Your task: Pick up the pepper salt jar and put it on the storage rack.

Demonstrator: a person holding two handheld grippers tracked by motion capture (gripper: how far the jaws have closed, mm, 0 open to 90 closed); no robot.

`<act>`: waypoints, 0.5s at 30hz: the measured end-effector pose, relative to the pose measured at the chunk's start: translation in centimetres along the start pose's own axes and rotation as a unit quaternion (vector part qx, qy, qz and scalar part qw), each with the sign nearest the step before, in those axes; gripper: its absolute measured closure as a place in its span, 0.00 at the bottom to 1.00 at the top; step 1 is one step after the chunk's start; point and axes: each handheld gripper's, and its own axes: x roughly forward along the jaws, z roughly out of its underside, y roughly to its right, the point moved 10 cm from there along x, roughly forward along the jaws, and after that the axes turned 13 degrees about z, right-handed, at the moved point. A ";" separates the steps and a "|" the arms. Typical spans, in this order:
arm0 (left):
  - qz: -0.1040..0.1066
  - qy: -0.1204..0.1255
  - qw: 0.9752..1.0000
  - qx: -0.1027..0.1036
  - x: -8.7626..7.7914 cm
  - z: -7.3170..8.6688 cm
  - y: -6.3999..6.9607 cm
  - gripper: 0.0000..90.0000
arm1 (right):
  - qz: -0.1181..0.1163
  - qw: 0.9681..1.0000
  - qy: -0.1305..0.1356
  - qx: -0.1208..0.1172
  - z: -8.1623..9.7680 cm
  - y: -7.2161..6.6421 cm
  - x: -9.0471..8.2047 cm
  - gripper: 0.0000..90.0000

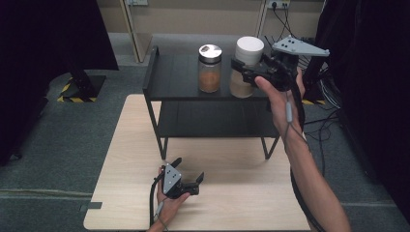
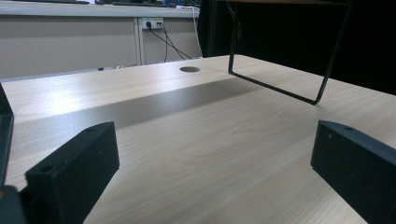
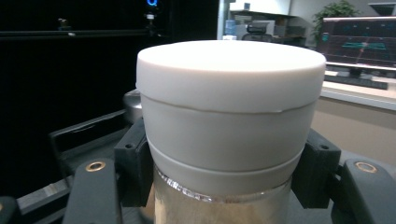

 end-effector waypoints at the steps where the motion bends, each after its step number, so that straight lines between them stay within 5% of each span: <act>1: 0.000 0.000 1.000 0.000 0.0 0.0 0.0 0.00 | 0.004 1.000 0.000 0.000 0.0 0.1 0.2 0.40; 15: 0.000 0.000 1.000 0.000 0.0 0.0 0.0 0.00 | 0.043 0.999 0.000 -0.001 0.1 0.9 2.6 0.39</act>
